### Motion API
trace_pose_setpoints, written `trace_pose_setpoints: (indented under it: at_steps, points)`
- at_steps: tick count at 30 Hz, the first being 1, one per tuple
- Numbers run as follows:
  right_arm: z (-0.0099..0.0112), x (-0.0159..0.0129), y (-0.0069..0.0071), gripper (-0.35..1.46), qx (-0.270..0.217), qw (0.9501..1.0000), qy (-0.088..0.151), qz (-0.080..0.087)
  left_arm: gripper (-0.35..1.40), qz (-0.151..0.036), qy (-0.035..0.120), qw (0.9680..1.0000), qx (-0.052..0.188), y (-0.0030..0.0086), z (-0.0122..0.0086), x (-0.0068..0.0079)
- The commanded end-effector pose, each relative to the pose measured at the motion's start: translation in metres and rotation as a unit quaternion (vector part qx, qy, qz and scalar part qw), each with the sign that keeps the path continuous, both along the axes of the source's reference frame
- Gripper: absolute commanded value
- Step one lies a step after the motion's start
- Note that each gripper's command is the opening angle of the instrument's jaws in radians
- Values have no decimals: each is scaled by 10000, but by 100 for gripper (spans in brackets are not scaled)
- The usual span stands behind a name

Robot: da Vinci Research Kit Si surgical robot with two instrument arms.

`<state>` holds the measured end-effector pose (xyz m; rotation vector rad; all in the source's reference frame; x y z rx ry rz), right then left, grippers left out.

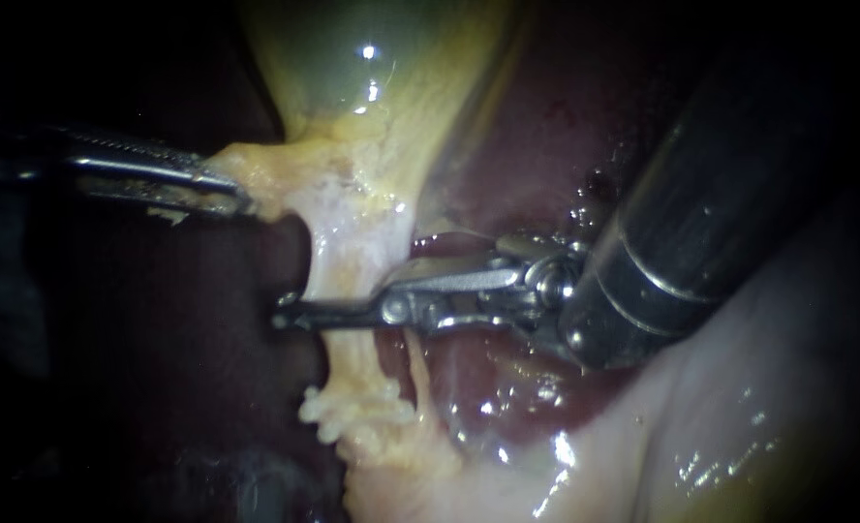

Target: Going back third clip left tube

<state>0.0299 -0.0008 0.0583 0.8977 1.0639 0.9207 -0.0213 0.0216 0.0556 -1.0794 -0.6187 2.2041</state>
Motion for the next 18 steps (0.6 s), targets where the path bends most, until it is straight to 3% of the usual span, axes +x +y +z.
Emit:
trace_pose_setpoints:
  at_steps: [1, 5, 8, 11, 18]
  points:
    - [0, 0, 0, -35, 1, 10000, 1, -1, -35, 4, -2, 10000, 1, 0, 0, 0]
    - [0, -1, 0, -33, -84, 9999, 64, 7, -35, 6, -4, 10000, 1, 1, 1, 0]
    - [4, 2, -1, 11, -133, 9993, 347, 14, -35, 7, -5, 10000, 1, 1, 2, 1]
    - [11, 8, -3, 39, -176, 9992, 360, 15, -35, 8, -5, 10000, 1, 1, 2, 1]
    - [20, 11, -5, 45, -284, 9989, 371, 11, -35, 11, -7, 10000, 1, 1, 2, 2]
